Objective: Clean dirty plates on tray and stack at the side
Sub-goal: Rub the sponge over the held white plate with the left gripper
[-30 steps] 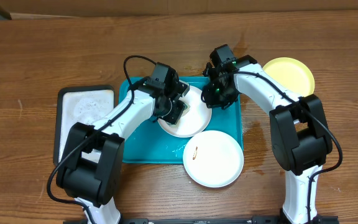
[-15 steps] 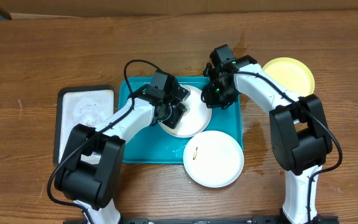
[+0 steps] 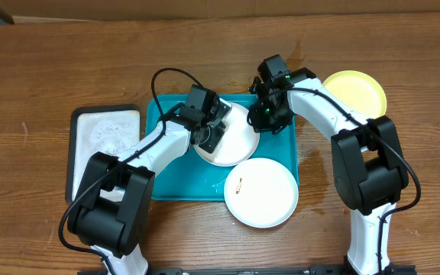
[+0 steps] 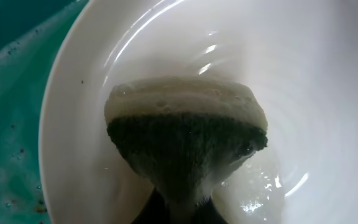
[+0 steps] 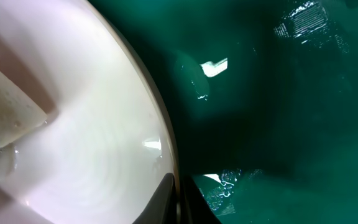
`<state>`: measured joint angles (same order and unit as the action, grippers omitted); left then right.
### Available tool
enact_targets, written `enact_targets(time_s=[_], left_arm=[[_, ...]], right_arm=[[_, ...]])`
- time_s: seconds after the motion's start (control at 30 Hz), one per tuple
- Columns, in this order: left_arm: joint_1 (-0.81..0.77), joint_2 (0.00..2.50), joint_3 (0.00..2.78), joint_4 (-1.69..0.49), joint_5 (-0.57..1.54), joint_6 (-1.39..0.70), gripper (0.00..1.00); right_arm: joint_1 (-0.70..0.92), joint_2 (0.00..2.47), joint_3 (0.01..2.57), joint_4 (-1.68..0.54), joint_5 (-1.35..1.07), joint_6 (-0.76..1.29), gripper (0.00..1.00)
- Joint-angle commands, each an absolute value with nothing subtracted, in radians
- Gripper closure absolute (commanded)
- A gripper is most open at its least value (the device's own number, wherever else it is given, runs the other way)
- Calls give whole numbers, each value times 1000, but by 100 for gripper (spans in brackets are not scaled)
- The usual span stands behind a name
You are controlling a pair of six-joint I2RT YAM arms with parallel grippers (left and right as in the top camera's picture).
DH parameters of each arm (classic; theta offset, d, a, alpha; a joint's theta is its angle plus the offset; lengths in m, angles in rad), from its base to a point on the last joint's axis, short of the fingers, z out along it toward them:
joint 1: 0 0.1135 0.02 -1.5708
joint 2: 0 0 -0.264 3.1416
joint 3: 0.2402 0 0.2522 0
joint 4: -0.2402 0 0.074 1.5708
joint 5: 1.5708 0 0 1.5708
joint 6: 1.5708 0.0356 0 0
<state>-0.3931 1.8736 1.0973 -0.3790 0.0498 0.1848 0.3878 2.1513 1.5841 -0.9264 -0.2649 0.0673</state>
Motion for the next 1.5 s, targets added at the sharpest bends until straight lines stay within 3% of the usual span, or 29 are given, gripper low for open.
enact_targets(time_s=[0.0, 1.07, 1.47], left_arm=[[-385, 1897, 1068, -377, -12, 215, 96], [-385, 1978, 1068, -207, -55, 233, 96], [-386, 1997, 1086, 6, -61, 225, 96]], right_arm=[[387, 2137, 1609, -927, -274, 56, 96], [387, 2138, 1577, -907, -271, 55, 96], [387, 2138, 1577, -899, -271, 55, 96]])
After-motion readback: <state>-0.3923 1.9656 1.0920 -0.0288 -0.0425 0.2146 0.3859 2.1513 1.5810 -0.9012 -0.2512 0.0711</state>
